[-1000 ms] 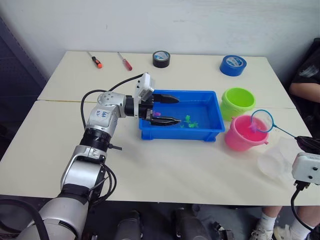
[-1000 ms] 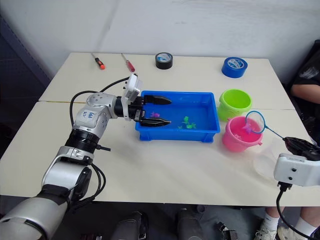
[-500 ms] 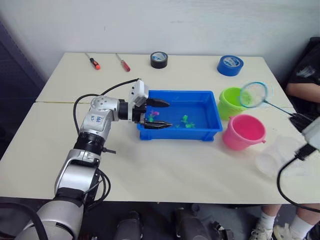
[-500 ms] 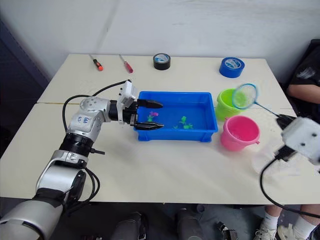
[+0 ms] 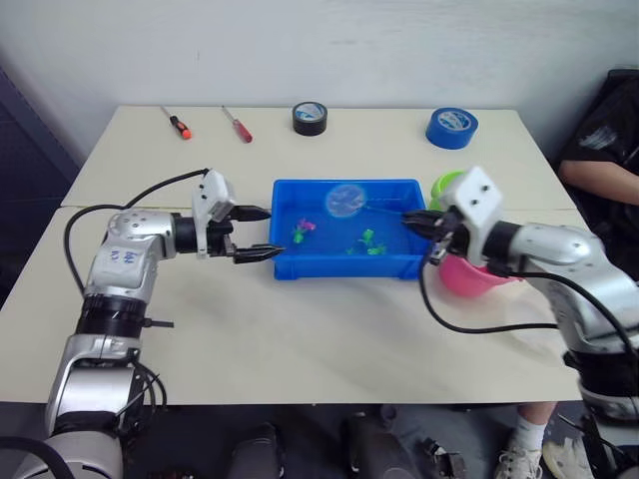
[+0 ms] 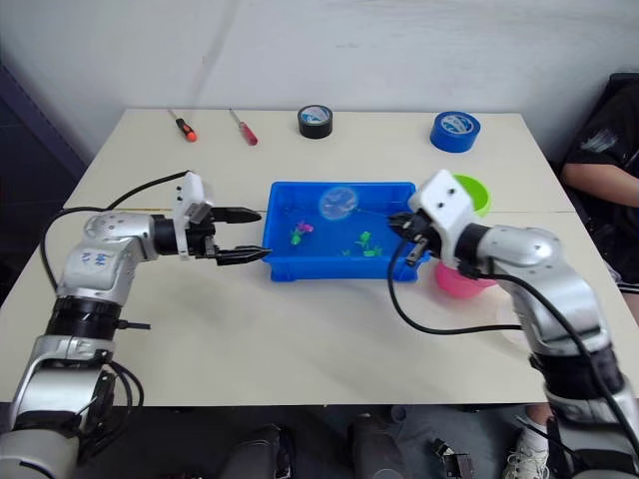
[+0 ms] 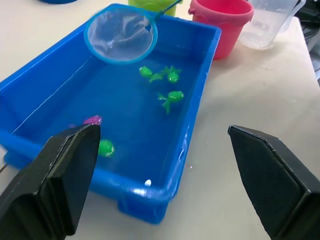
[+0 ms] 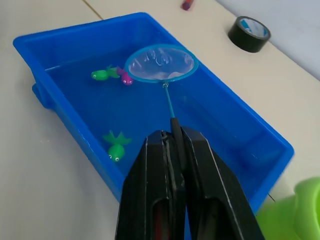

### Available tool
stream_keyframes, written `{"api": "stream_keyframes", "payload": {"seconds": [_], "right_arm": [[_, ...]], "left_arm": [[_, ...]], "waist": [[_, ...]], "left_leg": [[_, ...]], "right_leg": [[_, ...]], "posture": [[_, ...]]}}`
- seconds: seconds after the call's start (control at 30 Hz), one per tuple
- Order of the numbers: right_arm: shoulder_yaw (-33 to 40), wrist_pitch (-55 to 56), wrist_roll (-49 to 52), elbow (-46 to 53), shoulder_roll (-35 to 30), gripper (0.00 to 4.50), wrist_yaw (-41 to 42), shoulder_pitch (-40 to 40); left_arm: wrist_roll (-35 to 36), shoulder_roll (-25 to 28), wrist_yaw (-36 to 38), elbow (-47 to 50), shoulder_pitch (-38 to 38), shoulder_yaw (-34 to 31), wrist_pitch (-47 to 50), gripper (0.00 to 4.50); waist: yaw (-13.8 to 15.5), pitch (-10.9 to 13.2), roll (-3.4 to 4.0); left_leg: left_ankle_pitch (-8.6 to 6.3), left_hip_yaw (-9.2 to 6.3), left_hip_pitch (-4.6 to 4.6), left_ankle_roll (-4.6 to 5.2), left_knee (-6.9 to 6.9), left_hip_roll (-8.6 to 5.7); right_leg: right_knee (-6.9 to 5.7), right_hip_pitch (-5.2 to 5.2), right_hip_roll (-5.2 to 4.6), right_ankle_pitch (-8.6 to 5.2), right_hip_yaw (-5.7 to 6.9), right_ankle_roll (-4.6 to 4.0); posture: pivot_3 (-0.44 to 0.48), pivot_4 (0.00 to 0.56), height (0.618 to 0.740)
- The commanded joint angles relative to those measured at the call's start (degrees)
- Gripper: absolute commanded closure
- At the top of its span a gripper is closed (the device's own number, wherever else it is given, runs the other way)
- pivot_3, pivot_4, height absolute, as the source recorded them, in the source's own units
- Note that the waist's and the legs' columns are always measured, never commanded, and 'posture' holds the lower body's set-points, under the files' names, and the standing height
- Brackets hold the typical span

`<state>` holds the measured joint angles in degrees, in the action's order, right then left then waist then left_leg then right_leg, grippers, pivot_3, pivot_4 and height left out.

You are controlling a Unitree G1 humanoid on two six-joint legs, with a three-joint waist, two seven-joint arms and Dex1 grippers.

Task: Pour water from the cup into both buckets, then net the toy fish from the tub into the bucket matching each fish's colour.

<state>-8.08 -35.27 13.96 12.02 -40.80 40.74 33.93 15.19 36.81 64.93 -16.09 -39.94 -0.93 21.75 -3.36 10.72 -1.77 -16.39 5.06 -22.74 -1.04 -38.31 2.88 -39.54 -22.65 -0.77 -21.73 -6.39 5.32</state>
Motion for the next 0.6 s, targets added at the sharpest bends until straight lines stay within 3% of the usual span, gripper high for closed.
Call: {"api": "stream_keyframes", "payload": {"seconds": [0.03, 0.6], "right_arm": [[-1.6, 3.2, -3.1, -2.3, 1.1, 4.5, 0.0, 1.9], [-6.2, 12.3, -13.5, -16.8, 6.3, 4.5, 0.3, 5.7]], "left_arm": [[1.0, 1.6, -0.7, 2.3, 0.3, -1.7, 0.1, 0.02], [1.3, 1.2, -2.9, 5.0, 0.6, -0.9, 0.8, 0.02]], "waist": [[0.1, 0.0, 0.0], [-1.3, 0.0, 0.0]], "left_leg": [[0.0, -0.02, -0.02, 0.0, 0.01, -0.01], [0.01, -0.02, -0.03, -0.02, 0.01, 0.02]], "right_leg": [[0.0, 0.0, -0.01, 0.0, 0.02, 0.0], [-0.03, -0.02, 0.08, 0.0, 0.04, 0.0]], "posture": [[0.0, 0.15, 0.74], [0.0, 0.15, 0.74]]}}
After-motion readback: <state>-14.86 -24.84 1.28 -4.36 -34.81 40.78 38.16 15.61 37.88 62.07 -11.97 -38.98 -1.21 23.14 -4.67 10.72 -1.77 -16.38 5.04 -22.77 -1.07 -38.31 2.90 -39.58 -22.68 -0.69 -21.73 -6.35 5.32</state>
